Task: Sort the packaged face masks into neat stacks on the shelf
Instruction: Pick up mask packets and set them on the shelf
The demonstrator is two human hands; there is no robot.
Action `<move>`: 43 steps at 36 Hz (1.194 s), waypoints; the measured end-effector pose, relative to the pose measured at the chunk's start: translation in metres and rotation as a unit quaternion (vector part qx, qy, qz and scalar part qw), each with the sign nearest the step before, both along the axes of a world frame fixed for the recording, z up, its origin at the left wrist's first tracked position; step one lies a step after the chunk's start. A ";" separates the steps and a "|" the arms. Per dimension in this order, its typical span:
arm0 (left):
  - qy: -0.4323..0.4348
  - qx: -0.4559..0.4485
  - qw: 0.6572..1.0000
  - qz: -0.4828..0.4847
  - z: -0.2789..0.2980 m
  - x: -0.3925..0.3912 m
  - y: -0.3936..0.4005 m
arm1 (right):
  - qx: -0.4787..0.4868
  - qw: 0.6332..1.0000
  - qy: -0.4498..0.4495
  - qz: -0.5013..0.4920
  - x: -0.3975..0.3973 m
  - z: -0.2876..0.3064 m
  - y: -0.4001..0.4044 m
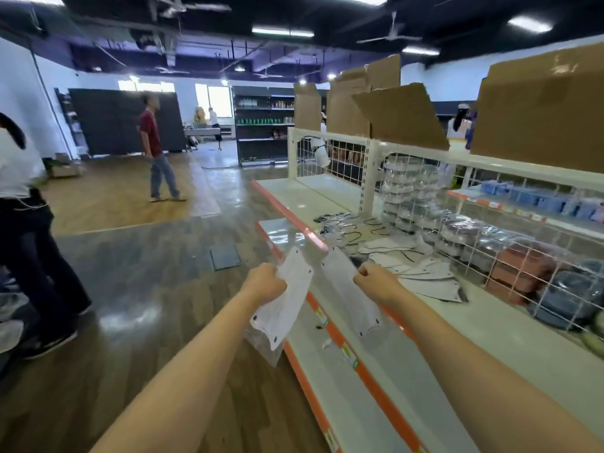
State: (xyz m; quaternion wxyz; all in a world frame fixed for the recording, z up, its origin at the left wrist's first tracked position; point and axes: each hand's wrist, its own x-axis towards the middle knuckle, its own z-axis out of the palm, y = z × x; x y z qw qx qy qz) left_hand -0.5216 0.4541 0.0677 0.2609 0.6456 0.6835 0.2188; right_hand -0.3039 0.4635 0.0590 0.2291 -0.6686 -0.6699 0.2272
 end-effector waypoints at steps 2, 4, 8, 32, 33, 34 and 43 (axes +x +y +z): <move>0.001 -0.004 1.000 -0.009 0.000 -0.017 0.021 | 0.005 1.000 0.000 -0.005 -0.016 0.001 0.016; 0.005 -0.004 1.000 -0.014 0.003 -0.034 0.042 | 0.011 1.000 0.000 -0.007 -0.033 0.003 0.031; 0.020 0.004 1.000 -0.020 0.011 -0.067 0.081 | 0.014 1.000 -0.003 -0.016 -0.065 0.011 0.065; 0.035 0.013 0.999 -0.023 0.018 -0.137 0.308 | 0.021 1.000 -0.006 0.007 -0.130 -0.004 0.294; 0.034 0.021 0.999 -0.016 0.021 -0.137 0.316 | 0.021 1.000 0.001 0.010 -0.130 -0.004 0.304; 0.028 0.027 0.999 -0.007 0.022 -0.137 0.325 | 0.021 1.000 0.006 0.011 -0.130 -0.003 0.314; 0.019 0.008 1.000 -0.018 0.008 -0.149 0.395 | 0.010 1.000 -0.021 0.014 -0.148 -0.012 0.387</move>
